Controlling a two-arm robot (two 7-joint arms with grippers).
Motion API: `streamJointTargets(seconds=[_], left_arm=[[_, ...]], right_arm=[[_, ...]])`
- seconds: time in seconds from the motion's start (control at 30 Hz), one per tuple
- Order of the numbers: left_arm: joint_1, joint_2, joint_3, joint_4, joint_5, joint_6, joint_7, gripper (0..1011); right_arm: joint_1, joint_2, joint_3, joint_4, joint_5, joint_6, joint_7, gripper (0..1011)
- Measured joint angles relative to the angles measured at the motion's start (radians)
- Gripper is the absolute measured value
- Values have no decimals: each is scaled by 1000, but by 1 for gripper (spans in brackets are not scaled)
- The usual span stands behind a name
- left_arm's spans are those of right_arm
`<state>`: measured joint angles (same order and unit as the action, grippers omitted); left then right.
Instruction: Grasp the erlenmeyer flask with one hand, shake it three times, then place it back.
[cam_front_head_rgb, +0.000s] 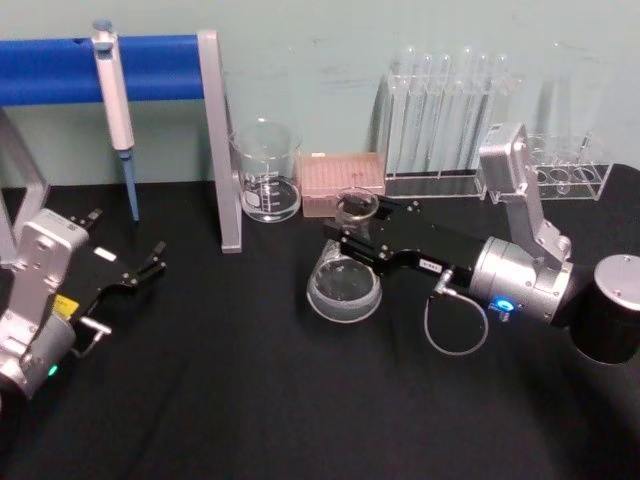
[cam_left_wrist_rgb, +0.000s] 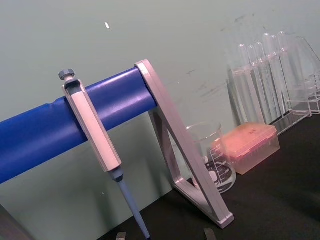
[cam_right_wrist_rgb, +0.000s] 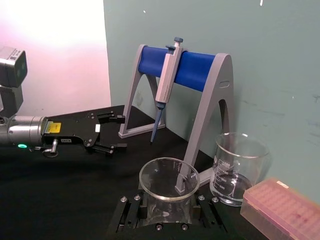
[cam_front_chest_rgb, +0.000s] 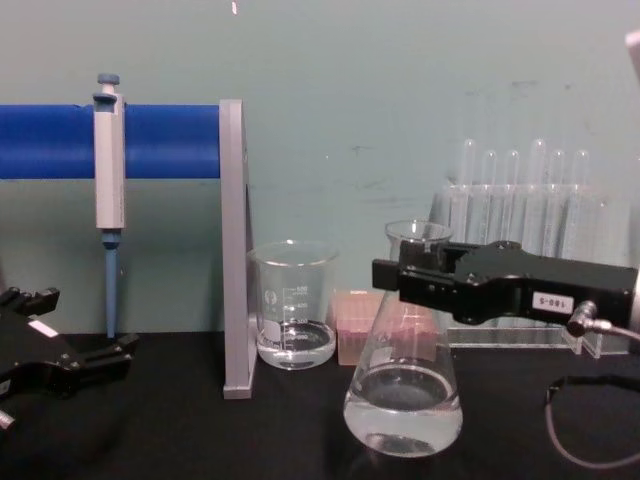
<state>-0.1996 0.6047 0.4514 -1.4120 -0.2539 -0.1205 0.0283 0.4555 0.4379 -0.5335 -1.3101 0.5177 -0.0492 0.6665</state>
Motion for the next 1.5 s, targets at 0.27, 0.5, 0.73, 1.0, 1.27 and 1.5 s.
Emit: streamJointTargets(seconds=[0.27,0.5,0.73,1.0,1.27,1.5], left_arm=[[0,0,0,0,0,0,0,1001],[0,0,0,0,0,0,0,1001],[0,0,0,0,0,0,0,1001],[0,0,0,0,0,0,0,1001],[0,0,0,0,0,0,0,1001],[0,0,0,0,0,0,0,1001]], right_arm=[[16,-24,-12,53,-19,-24,13,450],[28,-42,-18,88,-29,-36,21,450],[38,-57,-24,116,-42,-46,28,450],[49,-74,-30,144,-51,-49,36,450],[62,-91,-36,174,-55,-52,47,450],[74,-102,-40,198,-57,-55,60,450]])
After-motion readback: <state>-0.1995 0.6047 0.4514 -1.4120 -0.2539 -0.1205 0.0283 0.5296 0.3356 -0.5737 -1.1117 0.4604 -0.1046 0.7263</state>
